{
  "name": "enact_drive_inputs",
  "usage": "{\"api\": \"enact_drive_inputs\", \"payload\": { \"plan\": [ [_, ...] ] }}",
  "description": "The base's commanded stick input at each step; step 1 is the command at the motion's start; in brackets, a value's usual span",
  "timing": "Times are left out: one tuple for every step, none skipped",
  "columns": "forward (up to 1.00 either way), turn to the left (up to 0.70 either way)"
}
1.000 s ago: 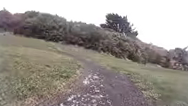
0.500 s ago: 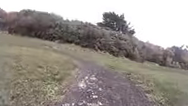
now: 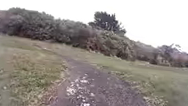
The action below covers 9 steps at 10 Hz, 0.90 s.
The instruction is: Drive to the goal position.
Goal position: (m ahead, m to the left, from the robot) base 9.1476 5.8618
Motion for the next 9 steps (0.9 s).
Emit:
{"api": "enact_drive_inputs", "payload": {
  "plan": [
    [0.5, 0.0],
    [0.5, 0.0],
    [0.5, 0.0],
    [0.5, 0.0],
    [0.5, 0.0],
    [0.5, 0.0],
    [0.5, 0.0],
    [0.5, 0.0],
    [0.5, 0.0]
  ]
}}
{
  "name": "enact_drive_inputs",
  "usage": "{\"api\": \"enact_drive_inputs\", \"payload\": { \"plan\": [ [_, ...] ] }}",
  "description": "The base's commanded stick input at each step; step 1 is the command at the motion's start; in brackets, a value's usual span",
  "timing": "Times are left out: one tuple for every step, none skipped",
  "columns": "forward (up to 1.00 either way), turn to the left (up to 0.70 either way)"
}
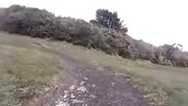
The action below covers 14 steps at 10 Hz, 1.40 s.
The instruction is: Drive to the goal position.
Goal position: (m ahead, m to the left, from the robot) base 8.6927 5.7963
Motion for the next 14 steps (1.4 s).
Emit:
{"api": "enact_drive_inputs", "payload": {
  "plan": [
    [0.5, 0.0],
    [0.5, 0.0],
    [0.5, 0.0],
    [0.5, 0.0],
    [0.5, 0.0],
    [0.5, 0.0],
    [0.5, 0.0],
    [0.5, -0.03],
    [0.5, -0.08],
    [0.5, -0.25],
    [0.5, -0.35],
    [0.5, -0.41],
    [0.5, -0.46],
    [0.5, -0.37]
  ]
}}
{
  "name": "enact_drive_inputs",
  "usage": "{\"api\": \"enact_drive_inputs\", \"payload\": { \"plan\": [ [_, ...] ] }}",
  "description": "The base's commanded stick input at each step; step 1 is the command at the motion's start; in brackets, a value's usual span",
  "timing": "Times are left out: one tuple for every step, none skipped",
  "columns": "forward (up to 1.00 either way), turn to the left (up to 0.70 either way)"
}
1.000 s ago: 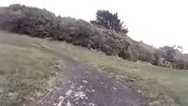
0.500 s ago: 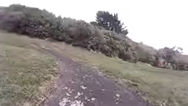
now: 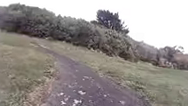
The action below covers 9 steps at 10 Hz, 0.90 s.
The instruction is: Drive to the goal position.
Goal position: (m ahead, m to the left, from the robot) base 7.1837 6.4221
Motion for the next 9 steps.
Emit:
{"api": "enact_drive_inputs", "payload": {
  "plan": [
    [0.5, -0.06],
    [0.5, 0.0],
    [0.5, 0.0],
    [0.5, 0.0],
    [0.5, 0.0],
    [0.5, 0.0],
    [0.5, 0.0],
    [0.5, 0.0],
    [0.5, 0.0]
  ]
}}
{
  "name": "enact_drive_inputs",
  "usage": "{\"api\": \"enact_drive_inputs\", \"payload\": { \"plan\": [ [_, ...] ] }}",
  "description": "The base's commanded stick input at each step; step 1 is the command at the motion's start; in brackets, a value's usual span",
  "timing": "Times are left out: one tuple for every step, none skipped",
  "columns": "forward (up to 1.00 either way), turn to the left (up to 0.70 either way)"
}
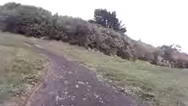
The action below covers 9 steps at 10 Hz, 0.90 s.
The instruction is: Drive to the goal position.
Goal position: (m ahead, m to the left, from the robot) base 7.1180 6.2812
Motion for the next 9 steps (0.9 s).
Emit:
{"api": "enact_drive_inputs", "payload": {
  "plan": [
    [0.5, 0.0],
    [0.5, 0.0],
    [0.5, 0.0],
    [0.5, 0.0],
    [0.5, 0.0],
    [0.5, 0.0],
    [0.5, 0.0],
    [0.5, 0.0],
    [0.5, 0.01]
  ]
}}
